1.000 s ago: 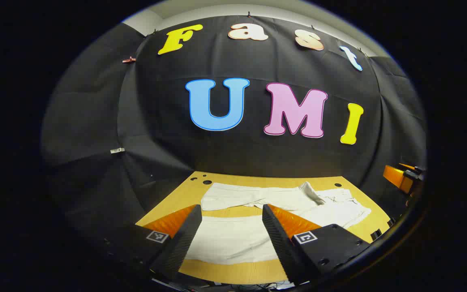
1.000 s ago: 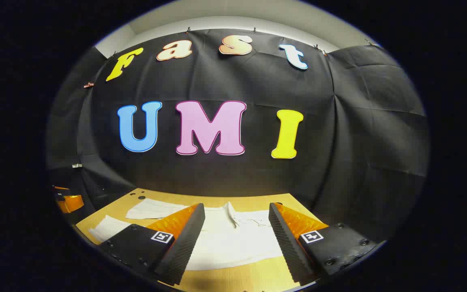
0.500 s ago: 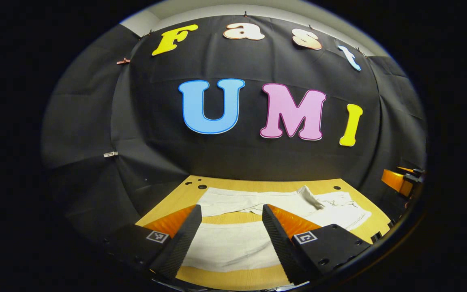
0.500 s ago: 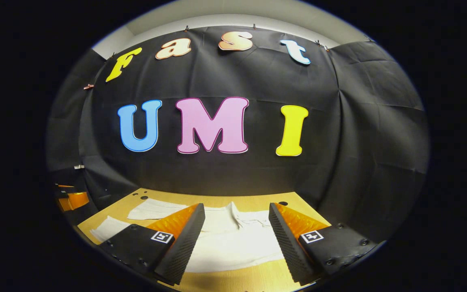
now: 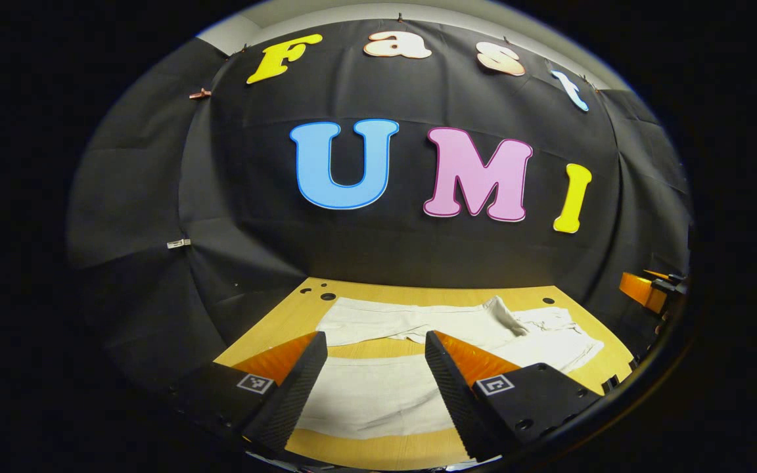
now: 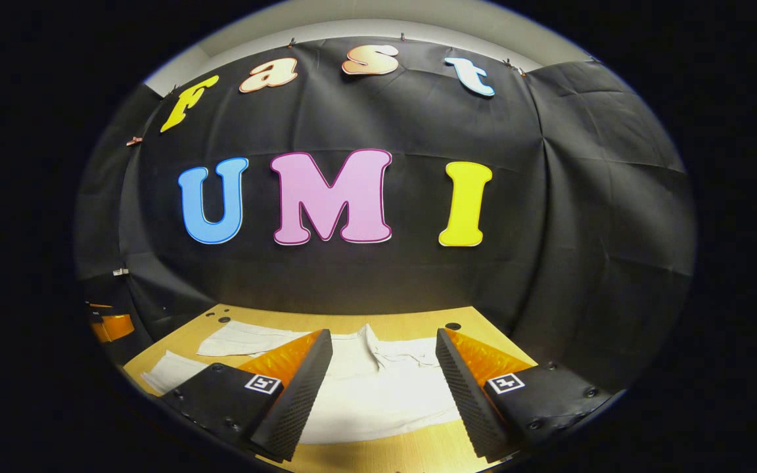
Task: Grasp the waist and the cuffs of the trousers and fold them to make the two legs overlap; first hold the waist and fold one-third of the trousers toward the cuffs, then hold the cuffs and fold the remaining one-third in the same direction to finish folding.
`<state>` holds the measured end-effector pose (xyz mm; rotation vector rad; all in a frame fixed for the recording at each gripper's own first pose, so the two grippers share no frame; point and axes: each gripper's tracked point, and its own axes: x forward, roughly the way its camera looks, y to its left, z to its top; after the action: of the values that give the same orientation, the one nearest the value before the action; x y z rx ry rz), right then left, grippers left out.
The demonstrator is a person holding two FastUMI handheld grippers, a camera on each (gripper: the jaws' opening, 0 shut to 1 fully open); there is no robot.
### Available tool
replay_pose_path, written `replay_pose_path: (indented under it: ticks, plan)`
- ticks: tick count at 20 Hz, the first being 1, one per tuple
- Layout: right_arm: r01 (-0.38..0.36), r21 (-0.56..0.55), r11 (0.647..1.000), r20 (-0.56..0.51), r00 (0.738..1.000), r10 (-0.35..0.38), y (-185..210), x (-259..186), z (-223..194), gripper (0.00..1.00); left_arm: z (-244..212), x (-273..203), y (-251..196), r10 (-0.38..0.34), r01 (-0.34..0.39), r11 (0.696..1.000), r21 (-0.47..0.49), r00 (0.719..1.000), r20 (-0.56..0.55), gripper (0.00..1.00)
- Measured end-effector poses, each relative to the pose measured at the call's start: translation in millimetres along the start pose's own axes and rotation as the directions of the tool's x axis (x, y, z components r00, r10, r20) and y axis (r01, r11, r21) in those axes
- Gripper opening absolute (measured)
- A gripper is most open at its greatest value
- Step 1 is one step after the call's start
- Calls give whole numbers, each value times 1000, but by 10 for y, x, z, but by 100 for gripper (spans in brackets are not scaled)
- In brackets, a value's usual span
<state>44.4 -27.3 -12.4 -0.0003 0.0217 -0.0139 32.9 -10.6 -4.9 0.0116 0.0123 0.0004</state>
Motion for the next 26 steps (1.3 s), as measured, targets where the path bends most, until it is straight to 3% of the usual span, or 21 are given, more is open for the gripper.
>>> replay_pose_path:
  ticks: [7, 10, 14, 19, 26]
  plan:
    - [1, -108, 994, 11, 1000, 0, -209, 148, 14, 98, -107, 41, 58, 32, -31, 999, 43, 999, -21, 96]
    - [-22, -217, 976, 0, 1000, 23, -365, 259, -14, 98, -149, 60, 66, 35, -32, 998, 62, 999, -36, 96]
    - [3, -284, 959, -25, 1000, -10, -688, 360, -109, 97, -321, 107, 104, 62, -60, 998, 21, 995, -79, 96]
    - [4, -449, 894, -52, 998, -30, -1098, 527, -290, 98, -589, 108, 192, 114, -118, 993, -17, 982, -151, 96]
    - [-109, -574, 811, -180, 984, 5, -1516, 776, -922, 98, -964, 102, 263, 189, -199, 980, -18, 952, -241, 96]
